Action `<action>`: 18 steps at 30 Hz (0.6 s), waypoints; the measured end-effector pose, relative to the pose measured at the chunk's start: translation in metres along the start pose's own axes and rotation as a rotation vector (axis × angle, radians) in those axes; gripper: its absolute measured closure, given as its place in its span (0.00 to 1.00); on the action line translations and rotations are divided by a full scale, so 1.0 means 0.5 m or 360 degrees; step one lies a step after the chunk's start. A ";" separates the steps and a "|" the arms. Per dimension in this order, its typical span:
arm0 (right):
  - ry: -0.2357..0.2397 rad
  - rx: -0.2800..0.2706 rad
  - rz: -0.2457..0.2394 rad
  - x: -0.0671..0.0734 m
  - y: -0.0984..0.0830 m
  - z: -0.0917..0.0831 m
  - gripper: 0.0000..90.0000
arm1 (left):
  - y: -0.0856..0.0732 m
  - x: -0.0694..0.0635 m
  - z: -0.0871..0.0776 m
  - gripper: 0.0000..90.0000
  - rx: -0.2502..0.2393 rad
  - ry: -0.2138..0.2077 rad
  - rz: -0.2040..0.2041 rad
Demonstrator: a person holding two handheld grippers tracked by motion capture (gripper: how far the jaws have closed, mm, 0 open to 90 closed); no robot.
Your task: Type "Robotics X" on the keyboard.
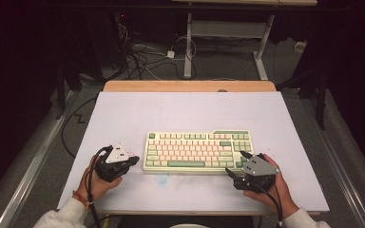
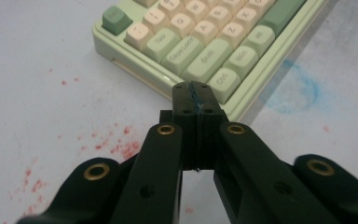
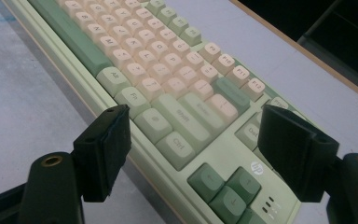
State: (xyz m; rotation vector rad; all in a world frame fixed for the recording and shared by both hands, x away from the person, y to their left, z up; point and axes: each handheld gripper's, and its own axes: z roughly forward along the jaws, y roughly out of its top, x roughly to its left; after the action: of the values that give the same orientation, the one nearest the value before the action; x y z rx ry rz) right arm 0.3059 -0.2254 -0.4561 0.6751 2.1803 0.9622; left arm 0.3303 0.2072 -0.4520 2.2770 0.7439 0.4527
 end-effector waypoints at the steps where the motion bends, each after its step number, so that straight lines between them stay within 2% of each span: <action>1: 0.0001 0.0002 0.0001 0.000 -0.001 0.000 0.29 | 0.006 -0.001 0.002 0.97 0.0002 0.0002 0.0007; 10: 0.0009 0.0013 -0.0001 0.001 -0.004 0.000 0.29 | 0.052 -0.003 0.025 0.97 -0.0002 -0.0024 0.0054; 18: 0.0006 0.0021 -0.0012 0.003 -0.005 0.003 0.29 | 0.094 -0.011 0.062 0.97 0.0008 -0.0057 0.0115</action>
State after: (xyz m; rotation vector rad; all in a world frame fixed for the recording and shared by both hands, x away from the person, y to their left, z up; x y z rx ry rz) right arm 0.3054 -0.2252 -0.4593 0.6712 2.1928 0.9471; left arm 0.3596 0.1603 -0.4411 2.3166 0.6472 0.4425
